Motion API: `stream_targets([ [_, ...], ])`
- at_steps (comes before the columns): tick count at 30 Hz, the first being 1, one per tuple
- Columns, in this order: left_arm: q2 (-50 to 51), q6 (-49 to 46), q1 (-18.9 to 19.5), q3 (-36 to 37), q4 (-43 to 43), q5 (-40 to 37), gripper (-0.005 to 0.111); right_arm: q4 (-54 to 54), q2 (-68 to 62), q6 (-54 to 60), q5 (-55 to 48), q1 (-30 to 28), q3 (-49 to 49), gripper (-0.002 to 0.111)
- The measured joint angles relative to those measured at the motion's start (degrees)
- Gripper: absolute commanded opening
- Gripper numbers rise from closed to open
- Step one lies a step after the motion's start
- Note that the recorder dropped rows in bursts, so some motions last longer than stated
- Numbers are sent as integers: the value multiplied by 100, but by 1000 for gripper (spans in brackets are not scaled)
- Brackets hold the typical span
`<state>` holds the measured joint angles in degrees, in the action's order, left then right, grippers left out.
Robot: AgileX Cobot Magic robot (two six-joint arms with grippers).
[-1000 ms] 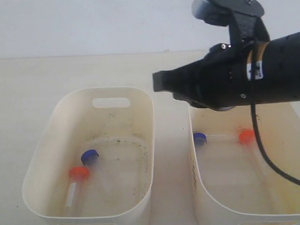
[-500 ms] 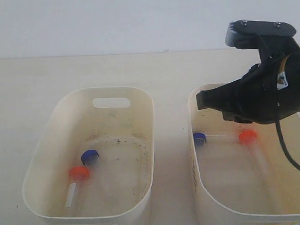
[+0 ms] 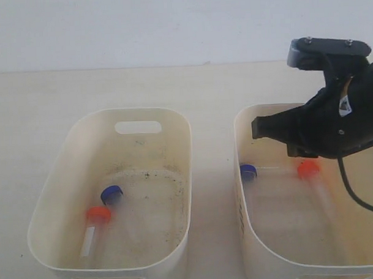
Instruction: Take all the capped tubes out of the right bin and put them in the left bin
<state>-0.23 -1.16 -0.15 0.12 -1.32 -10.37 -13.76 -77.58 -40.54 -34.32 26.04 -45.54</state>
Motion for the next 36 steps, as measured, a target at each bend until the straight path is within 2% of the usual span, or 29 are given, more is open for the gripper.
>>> stream_targets([
  [14, 0, 0, 0, 0, 0, 0, 4, -57, -982, 0, 268, -9, 0, 12],
  [23, 0, 0, 0, 0, 0, 0, 4, -560, -1121, -397, 116, -9, 0, 12],
  [25, 0, 0, 0, 0, 0, 0, 4, -584, -1121, -407, 91, -9, 0, 19],
  [29, 0, 0, 0, 0, 0, 0, 4, -622, -1121, -407, 23, -9, 0, 48],
  [30, 0, 0, 0, 0, 0, 0, 4, -622, -1121, -407, 23, -9, 0, 51],
  [36, 0, 0, 0, 0, 0, 0, 4, -633, -1121, -407, 11, -9, 0, 51],
])
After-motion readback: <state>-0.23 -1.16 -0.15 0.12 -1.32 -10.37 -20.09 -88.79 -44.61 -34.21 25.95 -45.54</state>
